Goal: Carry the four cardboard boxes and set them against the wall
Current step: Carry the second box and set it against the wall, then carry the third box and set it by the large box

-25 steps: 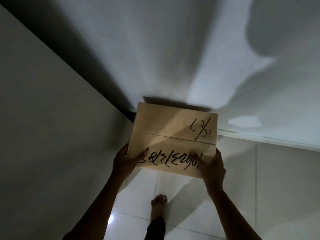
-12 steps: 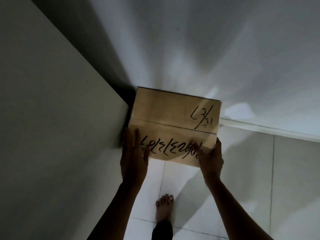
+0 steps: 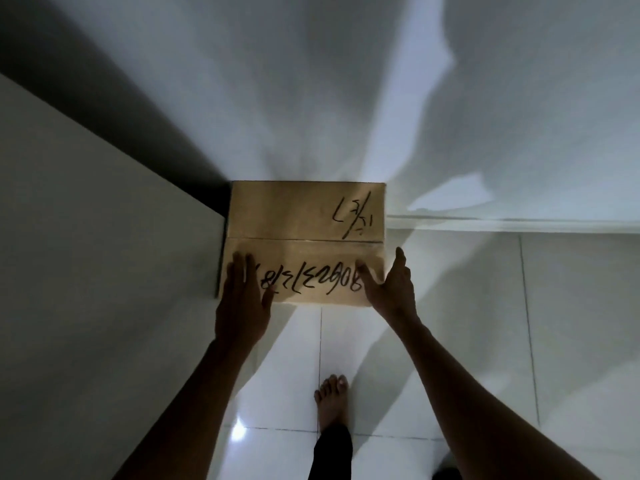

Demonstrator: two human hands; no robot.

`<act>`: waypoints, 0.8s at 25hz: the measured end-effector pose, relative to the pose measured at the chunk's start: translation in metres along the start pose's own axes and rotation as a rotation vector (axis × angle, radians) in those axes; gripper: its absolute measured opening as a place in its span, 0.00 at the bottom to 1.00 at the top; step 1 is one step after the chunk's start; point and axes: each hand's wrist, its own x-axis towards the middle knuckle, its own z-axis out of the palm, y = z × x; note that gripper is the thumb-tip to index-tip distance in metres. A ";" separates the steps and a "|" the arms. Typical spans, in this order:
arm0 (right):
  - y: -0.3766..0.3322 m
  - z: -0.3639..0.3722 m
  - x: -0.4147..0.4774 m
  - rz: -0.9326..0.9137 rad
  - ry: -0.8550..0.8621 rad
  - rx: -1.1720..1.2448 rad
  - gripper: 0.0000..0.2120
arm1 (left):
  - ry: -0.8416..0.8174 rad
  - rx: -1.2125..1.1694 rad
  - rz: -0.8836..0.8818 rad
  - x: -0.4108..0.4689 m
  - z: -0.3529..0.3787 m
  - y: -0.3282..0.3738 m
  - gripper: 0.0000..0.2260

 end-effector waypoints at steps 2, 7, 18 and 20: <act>0.005 -0.042 -0.021 0.019 0.038 -0.026 0.45 | -0.044 0.013 0.068 -0.016 -0.017 0.028 0.33; 0.040 -0.205 -0.120 0.033 0.168 -0.196 0.38 | -0.122 0.032 0.249 -0.086 -0.077 0.160 0.31; 0.185 -0.533 -0.394 0.387 0.542 -0.209 0.31 | -0.357 0.263 0.915 -0.356 -0.141 0.498 0.34; 0.219 -0.575 -0.420 0.436 0.598 -0.152 0.31 | -0.388 0.330 1.008 -0.382 -0.130 0.563 0.34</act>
